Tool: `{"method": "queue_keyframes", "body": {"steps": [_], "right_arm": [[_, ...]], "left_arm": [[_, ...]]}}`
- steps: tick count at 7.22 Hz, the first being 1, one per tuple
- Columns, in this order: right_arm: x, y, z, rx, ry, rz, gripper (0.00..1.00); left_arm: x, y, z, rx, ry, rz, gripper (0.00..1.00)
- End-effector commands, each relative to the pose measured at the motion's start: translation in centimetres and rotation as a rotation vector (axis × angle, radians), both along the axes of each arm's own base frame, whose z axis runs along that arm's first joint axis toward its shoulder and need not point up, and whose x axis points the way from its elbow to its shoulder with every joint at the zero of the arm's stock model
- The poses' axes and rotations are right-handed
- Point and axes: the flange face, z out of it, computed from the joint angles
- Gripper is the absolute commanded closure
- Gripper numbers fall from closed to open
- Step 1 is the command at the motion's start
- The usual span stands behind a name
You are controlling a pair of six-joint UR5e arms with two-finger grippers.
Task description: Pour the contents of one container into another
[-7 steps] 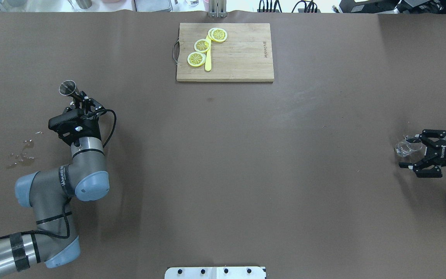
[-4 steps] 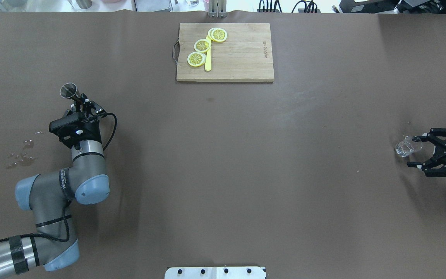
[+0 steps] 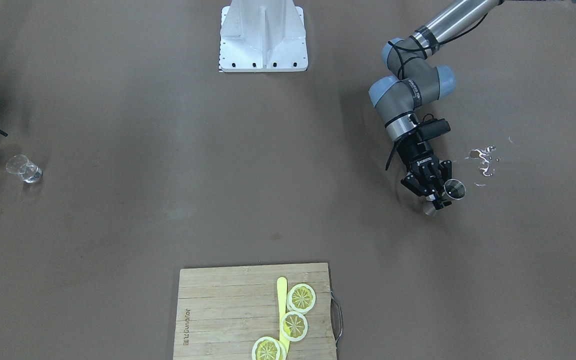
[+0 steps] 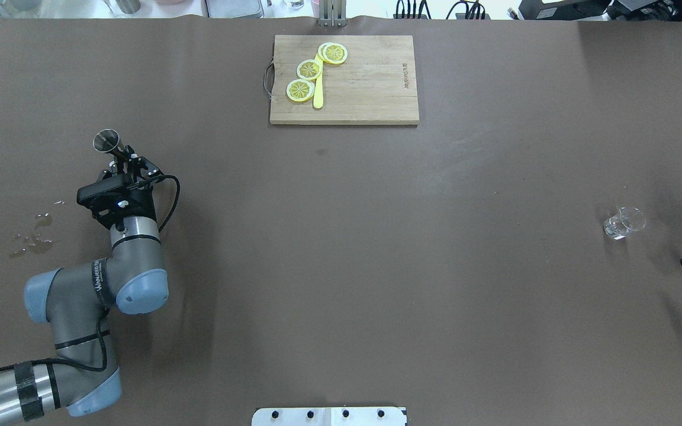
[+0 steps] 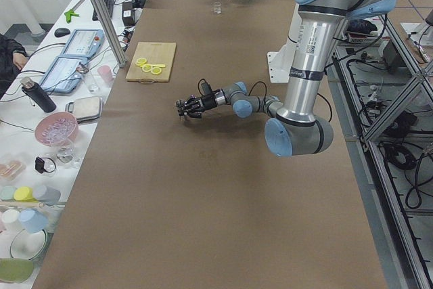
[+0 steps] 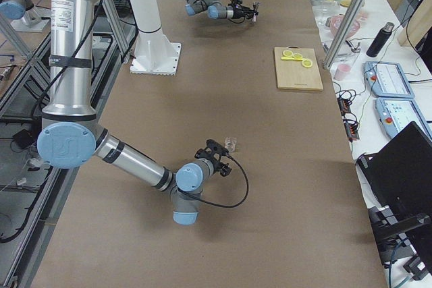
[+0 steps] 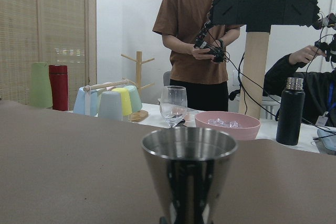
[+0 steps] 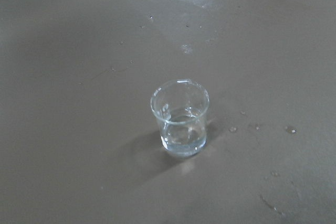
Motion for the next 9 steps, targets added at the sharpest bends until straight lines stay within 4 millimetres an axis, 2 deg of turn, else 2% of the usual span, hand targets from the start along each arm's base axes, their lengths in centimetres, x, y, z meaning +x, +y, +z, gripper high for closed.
{"method": "queue_keyframes", "body": {"steps": [1, 3, 4, 5, 6, 7, 8, 9], "right_arm": [[3.6, -0.9, 0.4, -0.175, 0.019, -0.003, 0.00], [4.2, -2.2, 1.1, -0.337, 0.053, 0.009, 0.00], [4.8, -2.1, 2.2, -0.414, 0.067, 0.019, 0.00], [5.8, -2.1, 3.0, -0.476, 0.078, 0.045, 0.00], [6.5, -2.7, 3.0, -0.536, 0.082, 0.061, 0.00], [7.2, -4.6, 1.3, -0.632, 0.076, 0.064, 0.00], [7.8, -7.2, -2.0, -0.732, 0.090, 0.094, 0.00], [8.3, -8.4, -3.5, -0.779, 0.106, 0.116, 0.00]], "left_arm": [[0.0, 0.0, 0.0, -0.005, -0.009, 0.001, 0.76], [0.0, 0.0, 0.1, -0.006, -0.012, 0.002, 0.60], [0.0, 0.0, 0.0, -0.005, -0.010, 0.002, 0.50], [0.0, 0.0, 0.1, -0.006, -0.013, 0.002, 0.46], [0.0, 0.0, 0.1, -0.007, -0.020, 0.005, 0.34], [0.0, 0.0, 0.0, -0.007, -0.023, 0.007, 0.26], [0.0, 0.0, 0.0, -0.007, -0.026, 0.008, 0.08], [0.0, 0.0, 0.1, -0.014, -0.038, 0.009, 0.04]]}}
